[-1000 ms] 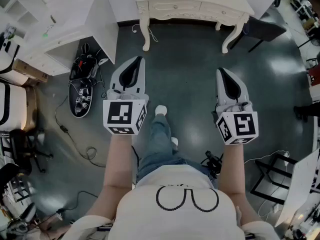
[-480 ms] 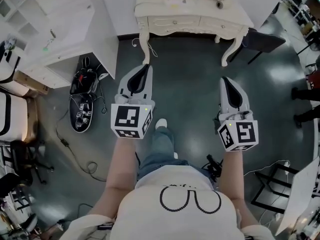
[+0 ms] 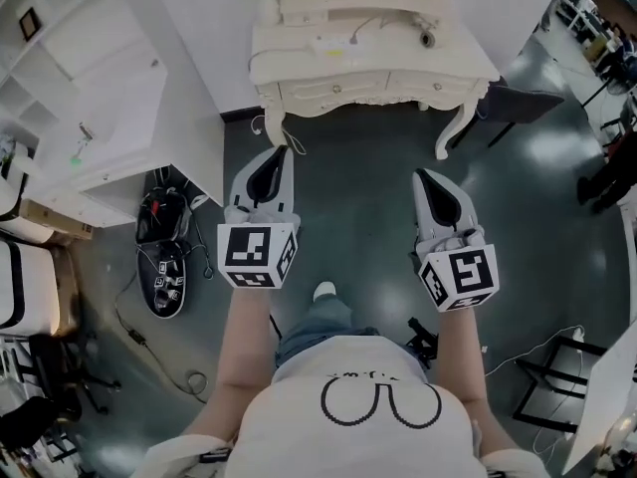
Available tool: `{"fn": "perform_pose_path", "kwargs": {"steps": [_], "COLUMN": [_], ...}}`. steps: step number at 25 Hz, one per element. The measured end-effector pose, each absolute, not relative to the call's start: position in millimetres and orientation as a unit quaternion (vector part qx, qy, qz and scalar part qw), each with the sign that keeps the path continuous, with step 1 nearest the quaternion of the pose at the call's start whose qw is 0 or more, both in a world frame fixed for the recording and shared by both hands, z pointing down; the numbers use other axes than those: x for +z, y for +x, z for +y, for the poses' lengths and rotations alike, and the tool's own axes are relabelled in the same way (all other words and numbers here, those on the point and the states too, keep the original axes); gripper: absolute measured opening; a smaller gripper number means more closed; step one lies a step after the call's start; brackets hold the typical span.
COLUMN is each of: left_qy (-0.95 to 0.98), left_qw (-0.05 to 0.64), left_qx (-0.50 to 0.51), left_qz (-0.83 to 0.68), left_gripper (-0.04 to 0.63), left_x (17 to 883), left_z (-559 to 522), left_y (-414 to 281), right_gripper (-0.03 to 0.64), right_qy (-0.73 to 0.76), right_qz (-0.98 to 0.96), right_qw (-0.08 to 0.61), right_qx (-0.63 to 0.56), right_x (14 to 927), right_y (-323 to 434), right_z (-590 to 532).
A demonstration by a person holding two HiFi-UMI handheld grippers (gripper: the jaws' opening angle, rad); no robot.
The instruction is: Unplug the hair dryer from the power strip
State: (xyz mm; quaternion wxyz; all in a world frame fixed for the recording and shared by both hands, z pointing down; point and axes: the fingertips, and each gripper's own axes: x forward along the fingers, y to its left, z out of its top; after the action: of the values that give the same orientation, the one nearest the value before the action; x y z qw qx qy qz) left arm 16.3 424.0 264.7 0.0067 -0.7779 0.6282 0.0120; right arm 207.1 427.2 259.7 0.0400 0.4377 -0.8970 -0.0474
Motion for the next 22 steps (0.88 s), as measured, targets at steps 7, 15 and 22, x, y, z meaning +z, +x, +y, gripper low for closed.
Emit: {"fn": "perform_pose_path", "kwargs": {"steps": [7, 15, 22], "left_qy": [-0.799, -0.834, -0.833], "left_qw": [0.007, -0.015, -0.025], "left_qx": [0.026, 0.067, 0.069], "left_qz": [0.601, 0.547, 0.549], "left_gripper": [-0.002, -0.002, -0.002], "left_x": [264.0, 268.1, 274.8], "left_z": [342.9, 303.6, 257.9], "left_y": [-0.8, -17.1, -24.9], "right_gripper": [-0.002, -0.001, 0.0], "right_qy": [0.457, 0.448, 0.421], "right_qz": [-0.887, -0.892, -0.906], "right_qw": [0.05, 0.056, 0.046], "right_qx": [-0.04, -0.013, 0.006], "right_x": [266.2, 284.0, 297.8], "right_y": [185.8, 161.4, 140.5], "right_z": [353.6, 297.1, 233.6]}}
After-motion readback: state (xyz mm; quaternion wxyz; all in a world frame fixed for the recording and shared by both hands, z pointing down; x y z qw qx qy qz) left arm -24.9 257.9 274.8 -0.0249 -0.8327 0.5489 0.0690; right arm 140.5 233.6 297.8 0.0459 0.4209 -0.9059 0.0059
